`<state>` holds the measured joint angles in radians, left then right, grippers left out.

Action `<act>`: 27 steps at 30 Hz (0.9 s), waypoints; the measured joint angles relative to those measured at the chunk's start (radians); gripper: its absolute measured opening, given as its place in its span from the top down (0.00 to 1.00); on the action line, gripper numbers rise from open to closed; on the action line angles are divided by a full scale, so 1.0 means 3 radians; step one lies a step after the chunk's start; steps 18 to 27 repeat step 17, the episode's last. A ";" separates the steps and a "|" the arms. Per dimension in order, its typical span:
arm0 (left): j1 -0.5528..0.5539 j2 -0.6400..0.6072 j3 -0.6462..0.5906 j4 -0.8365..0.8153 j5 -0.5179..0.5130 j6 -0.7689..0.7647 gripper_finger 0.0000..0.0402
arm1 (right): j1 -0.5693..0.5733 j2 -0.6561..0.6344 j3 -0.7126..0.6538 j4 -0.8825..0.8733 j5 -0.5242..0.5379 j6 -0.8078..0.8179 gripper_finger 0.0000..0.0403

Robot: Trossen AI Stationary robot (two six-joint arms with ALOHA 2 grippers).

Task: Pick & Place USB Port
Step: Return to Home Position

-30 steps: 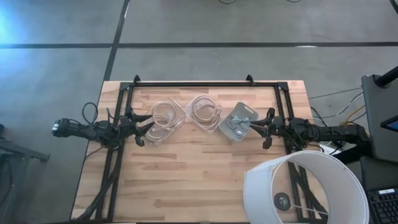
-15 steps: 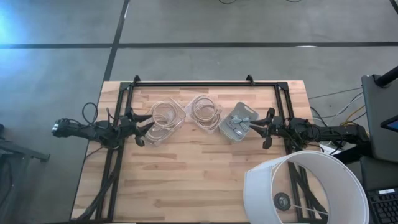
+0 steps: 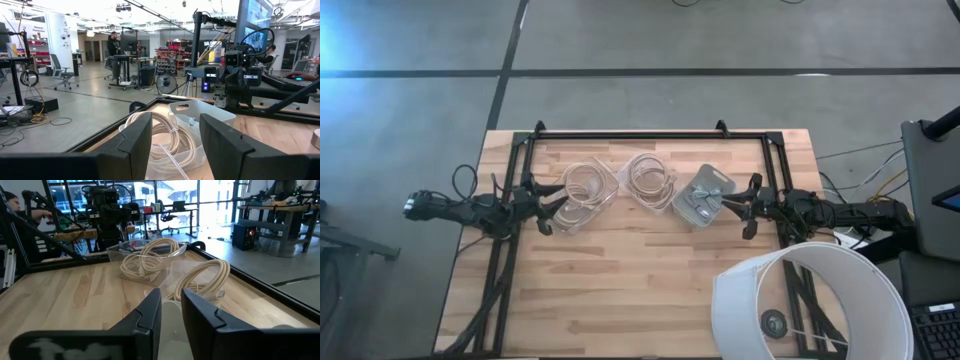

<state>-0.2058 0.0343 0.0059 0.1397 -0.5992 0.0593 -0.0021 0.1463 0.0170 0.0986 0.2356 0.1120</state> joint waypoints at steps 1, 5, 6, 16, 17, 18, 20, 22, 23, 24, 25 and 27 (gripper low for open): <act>0.0000 0.0000 0.0000 0.0000 0.0000 0.0000 0.58 | -0.0001 0.0001 0.0000 0.0000 0.0000 0.0000 0.82; 0.0000 0.0000 0.0000 0.0000 0.0000 0.0000 0.58 | -0.0001 0.0001 0.0000 0.0000 0.0000 0.0000 0.80; 0.0000 0.0000 0.0000 0.0000 0.0000 0.0000 0.58 | 0.0000 0.0000 0.0000 0.0000 0.0000 0.0000 0.80; 0.0001 0.0000 0.0000 0.0000 -0.0001 0.0000 0.58 | 0.0000 0.0001 0.0000 0.0000 0.0000 0.0000 0.77; 0.0001 0.0001 0.0000 0.0000 0.0000 0.0000 0.58 | -0.0001 0.0001 0.0000 -0.0001 0.0000 0.0000 0.78; 0.0001 0.0001 0.0000 0.0000 0.0000 0.0000 0.58 | -0.0001 0.0001 0.0000 -0.0001 0.0000 0.0000 0.78; 0.0001 0.0001 0.0000 0.0000 0.0000 0.0000 0.58 | -0.0001 0.0001 0.0000 -0.0001 0.0000 0.0000 0.78; 0.0001 0.0001 0.0000 0.0000 0.0000 0.0000 0.58 | -0.0001 0.0001 0.0000 -0.0001 0.0000 0.0000 0.78; 0.0001 0.0001 0.0000 0.0000 0.0000 0.0000 0.58 | -0.0001 0.0001 0.0000 -0.0001 0.0000 0.0000 0.78; 0.0001 0.0001 0.0000 0.0000 0.0000 0.0000 0.58 | -0.0001 0.0001 0.0000 -0.0001 0.0000 0.0000 0.78; 0.0001 0.0001 0.0000 0.0000 0.0000 0.0000 0.58 | -0.0001 0.0001 0.0000 -0.0001 0.0000 0.0000 0.78; 0.0001 0.0001 0.0000 0.0000 0.0000 0.0000 0.58 | -0.0001 0.0001 0.0000 -0.0001 0.0000 0.0000 0.78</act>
